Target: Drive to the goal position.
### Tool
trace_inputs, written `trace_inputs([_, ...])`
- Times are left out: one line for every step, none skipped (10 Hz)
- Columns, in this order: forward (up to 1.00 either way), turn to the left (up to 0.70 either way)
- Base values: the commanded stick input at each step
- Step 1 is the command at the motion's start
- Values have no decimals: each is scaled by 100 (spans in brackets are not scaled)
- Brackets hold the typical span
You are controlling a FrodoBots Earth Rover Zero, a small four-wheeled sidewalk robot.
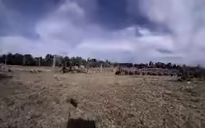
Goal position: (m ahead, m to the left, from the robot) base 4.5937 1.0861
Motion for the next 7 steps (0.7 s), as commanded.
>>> trace_inputs([70,0])
trace_inputs([70,0])
trace_inputs([70,0])
trace_inputs([70,0])
trace_inputs([70,0])
trace_inputs([70,0])
trace_inputs([70,0])
